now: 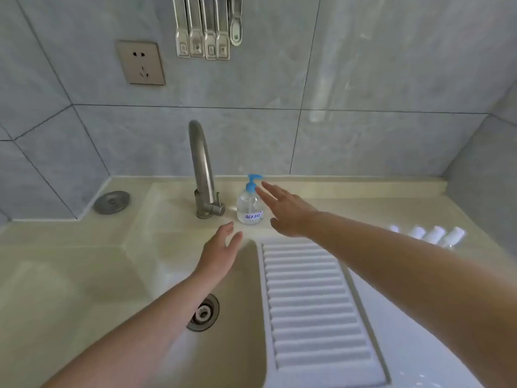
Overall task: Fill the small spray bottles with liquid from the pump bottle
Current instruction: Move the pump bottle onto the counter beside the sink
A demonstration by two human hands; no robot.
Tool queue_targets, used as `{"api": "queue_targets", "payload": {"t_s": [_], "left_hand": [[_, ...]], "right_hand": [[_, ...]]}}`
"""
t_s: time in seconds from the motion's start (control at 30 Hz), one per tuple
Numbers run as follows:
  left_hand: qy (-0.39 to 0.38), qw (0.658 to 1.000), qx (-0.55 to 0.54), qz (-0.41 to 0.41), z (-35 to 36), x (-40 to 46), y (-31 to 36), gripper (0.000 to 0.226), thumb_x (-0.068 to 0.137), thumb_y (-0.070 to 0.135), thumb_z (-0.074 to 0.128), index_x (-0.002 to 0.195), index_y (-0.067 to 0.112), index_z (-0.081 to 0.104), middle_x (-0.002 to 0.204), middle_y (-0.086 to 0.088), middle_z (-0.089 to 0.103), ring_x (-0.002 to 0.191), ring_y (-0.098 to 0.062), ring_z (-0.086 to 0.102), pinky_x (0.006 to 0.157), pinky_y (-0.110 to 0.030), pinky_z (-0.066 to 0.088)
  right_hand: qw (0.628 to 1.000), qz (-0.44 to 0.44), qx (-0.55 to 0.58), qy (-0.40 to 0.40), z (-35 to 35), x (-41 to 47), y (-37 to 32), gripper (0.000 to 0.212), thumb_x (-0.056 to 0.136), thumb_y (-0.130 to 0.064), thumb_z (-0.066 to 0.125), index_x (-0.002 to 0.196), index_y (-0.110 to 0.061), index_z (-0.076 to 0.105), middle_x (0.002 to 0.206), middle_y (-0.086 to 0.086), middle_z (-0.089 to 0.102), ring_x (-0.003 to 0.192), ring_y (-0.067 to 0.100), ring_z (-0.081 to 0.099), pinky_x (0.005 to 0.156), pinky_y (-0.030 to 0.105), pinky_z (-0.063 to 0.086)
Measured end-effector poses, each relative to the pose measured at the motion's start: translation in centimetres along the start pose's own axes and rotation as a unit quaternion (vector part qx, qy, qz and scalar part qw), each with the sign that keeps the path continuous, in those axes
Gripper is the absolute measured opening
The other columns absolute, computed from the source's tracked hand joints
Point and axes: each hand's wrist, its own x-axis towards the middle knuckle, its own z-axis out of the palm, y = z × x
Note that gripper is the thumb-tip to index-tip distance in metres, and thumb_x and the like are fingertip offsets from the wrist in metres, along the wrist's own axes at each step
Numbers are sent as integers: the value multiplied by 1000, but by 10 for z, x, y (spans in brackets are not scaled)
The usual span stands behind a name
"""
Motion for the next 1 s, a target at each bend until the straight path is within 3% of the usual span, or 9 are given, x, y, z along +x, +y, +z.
{"api": "queue_targets", "payload": {"t_s": [0.27,0.43,0.57,0.7,0.8,0.93,1.0], "left_hand": [[-30,999,-21,5,-23,16,-13,41,102,40,47,141,30,47,136,13,56,114,-6,51,94,-25,38],[-31,999,-18,-5,-30,22,-23,37,101,45,48,136,36,50,125,17,60,91,5,54,81,-18,45],[-37,999,-21,-20,-26,23,-29,35,101,44,49,134,37,51,123,17,60,100,0,54,77,-11,39],[-50,998,-26,-41,-22,15,-34,34,100,45,49,133,35,53,127,15,59,118,-8,52,86,-22,40],[-73,997,-4,-41,-22,4,-34,36,101,45,47,134,33,53,128,15,57,118,-7,50,81,-15,38],[-92,995,6,-38,-20,-7,-28,36,102,47,44,132,32,55,128,12,57,116,-7,50,88,-21,37],[-105,994,19,-33,-11,-16,-22,35,101,48,44,130,32,56,128,11,58,117,-9,51,91,-25,37]], "right_hand": [[998,66,-8,11,-11,81,-6,83,93,1,46,160,-27,7,167,5,4,152,27,10,120,39,19],[993,48,-93,59,-3,102,-12,53,92,-1,53,143,-13,45,141,11,40,126,29,41,101,35,36],[987,58,-127,78,-3,101,-17,40,82,7,59,119,-10,61,125,10,44,113,30,44,82,31,30],[989,41,-115,82,-8,88,-19,41,80,15,55,114,-7,61,119,12,46,100,29,47,78,32,32],[995,73,-51,49,-14,73,-13,35,83,16,51,111,-1,62,118,15,47,94,32,51,72,32,38],[998,65,6,25,-23,43,1,29,90,8,50,107,-8,68,115,12,50,99,34,58,77,34,47],[999,47,0,-2,-30,15,3,30,92,6,51,106,-11,71,107,6,50,102,30,59,78,29,45]]}}
